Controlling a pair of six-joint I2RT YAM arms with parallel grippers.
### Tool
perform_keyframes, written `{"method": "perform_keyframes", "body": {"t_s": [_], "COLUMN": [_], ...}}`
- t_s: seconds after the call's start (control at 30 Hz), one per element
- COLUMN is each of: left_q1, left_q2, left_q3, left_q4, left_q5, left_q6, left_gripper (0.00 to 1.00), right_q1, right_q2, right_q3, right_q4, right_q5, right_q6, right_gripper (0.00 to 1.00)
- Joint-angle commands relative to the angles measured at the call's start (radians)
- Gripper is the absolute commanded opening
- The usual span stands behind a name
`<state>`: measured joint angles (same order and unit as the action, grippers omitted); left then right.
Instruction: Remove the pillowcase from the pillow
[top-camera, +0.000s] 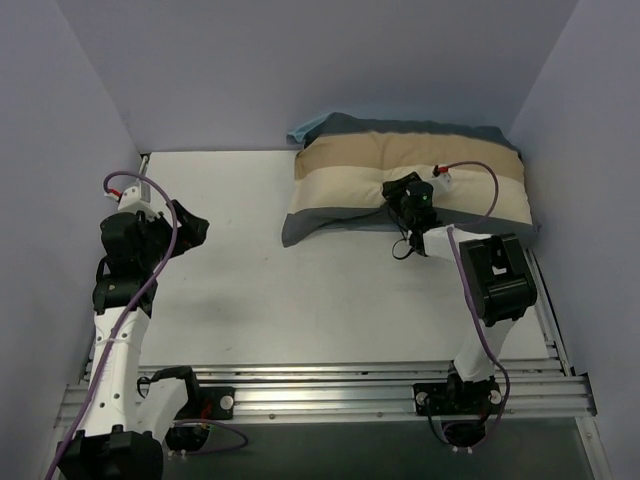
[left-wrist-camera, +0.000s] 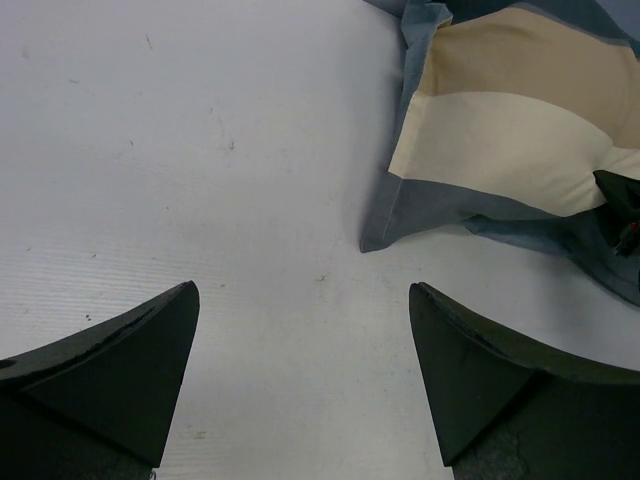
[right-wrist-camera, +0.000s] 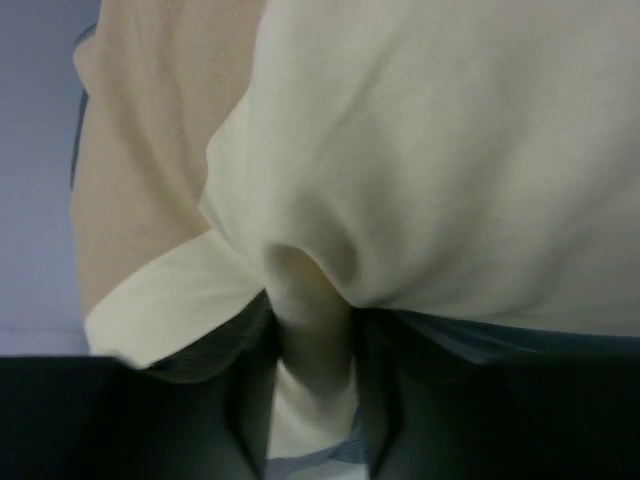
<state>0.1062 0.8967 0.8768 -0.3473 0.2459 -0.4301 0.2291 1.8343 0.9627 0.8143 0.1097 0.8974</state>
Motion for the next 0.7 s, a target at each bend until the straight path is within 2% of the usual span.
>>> {"method": "perform_keyframes", "body": {"t_s": [0.0, 0.07, 0.1, 0.23, 0.27, 0.37, 0.43, 0.57, 0.6, 0.67], "left_q1": [0.012, 0.012, 0.013, 0.013, 0.013, 0.013, 0.013, 0.013, 0.013, 0.012], "left_q2": [0.001, 0.004, 0.002, 0.004, 0.005, -0.001, -0.001, 0.008, 0.013, 0.015], "left_q3": [0.002, 0.001, 0.001, 0.002, 0.002, 0.001, 0.001, 0.004, 0.007, 0.008], "left_q4": [0.054, 0.056, 0.056, 0.054, 0.054, 0.054, 0.057, 0.059, 0.06, 0.06], "left_q5": [0.027, 0.029, 0.032, 0.033, 0.032, 0.035, 0.041, 0.067, 0.081, 0.089], "left_q6": [0.001, -0.002, -0.002, -0.001, -0.001, 0.002, 0.004, 0.004, 0.005, 0.005], "left_gripper": [0.95, 0.95, 0.94, 0.94, 0.95, 0.95, 0.95, 0.95, 0.95, 0.95], "right_q1": [0.01, 0.012, 0.013, 0.016, 0.018, 0.033, 0.045, 0.052, 0.052, 0.052], "right_q2": [0.008, 0.003, -0.004, -0.058, -0.073, -0.2, -0.269, -0.514, -0.555, -0.677], "right_q3": [-0.016, -0.041, -0.05, -0.116, -0.13, -0.188, -0.222, -0.24, -0.237, -0.223], "right_q4": [0.14, 0.144, 0.141, 0.117, 0.105, 0.005, -0.147, -0.468, -0.598, -0.717], "right_q5": [-0.091, -0.134, -0.149, -0.257, -0.325, -0.451, -0.493, -0.502, -0.472, -0.406], "right_q6": [-0.003, -0.017, -0.023, -0.061, -0.071, -0.139, -0.192, -0.369, -0.391, -0.425], "right_gripper": [0.21, 0.04, 0.0, 0.0, 0.0, 0.0, 0.0, 0.0, 0.0, 0.0]}}
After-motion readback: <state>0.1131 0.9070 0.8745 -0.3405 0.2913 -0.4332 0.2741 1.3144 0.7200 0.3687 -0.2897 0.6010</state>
